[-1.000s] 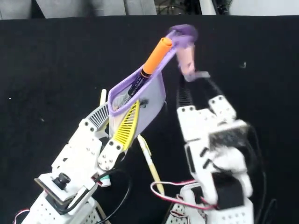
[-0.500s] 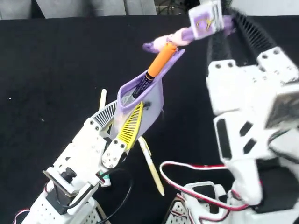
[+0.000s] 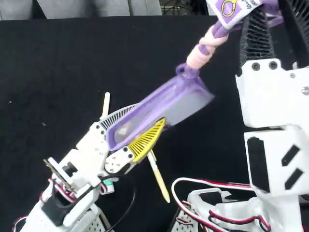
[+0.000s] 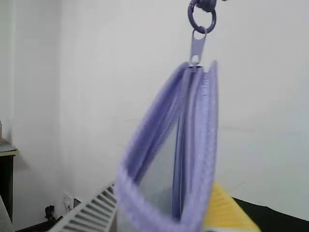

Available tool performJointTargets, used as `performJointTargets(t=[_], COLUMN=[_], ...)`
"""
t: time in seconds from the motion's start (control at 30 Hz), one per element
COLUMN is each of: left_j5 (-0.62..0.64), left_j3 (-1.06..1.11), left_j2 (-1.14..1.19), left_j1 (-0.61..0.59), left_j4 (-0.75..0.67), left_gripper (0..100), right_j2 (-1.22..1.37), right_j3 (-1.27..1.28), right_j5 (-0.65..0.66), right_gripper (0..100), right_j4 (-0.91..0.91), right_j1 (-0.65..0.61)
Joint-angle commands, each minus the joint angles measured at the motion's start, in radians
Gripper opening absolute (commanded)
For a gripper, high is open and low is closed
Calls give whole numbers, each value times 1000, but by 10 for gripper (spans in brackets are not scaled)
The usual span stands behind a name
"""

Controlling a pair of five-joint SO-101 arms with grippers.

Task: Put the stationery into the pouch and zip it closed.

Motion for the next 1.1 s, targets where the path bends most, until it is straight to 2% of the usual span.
performJointTargets(t=[0.0, 0.13, 0.43, 0.57, 0.67, 0.9, 1.07], left_j5=[20, 18, 29, 178, 242, 210, 210], left_j3=[-147, -173, -352, -479, -512, -456, -335], left_j2=[-5, -5, -6, -5, -5, 8, 238], left_j1=[-7, -53, -278, -484, -595, -611, -618], left_j4=[117, 147, 183, 253, 284, 358, 328], left_gripper=[222, 222, 214, 151, 146, 196, 202], right_j2=[33, 36, 93, 117, 139, 168, 174], right_j3=[-53, -48, 85, 179, 222, 229, 231], right_j5=[14, 14, -17, -112, -152, -153, -118], right_gripper=[11, 11, 11, 11, 11, 11, 11], right_j4=[0, 2, 6, 20, 18, 61, 117], right_j1=[20, 31, 278, 342, 347, 347, 347])
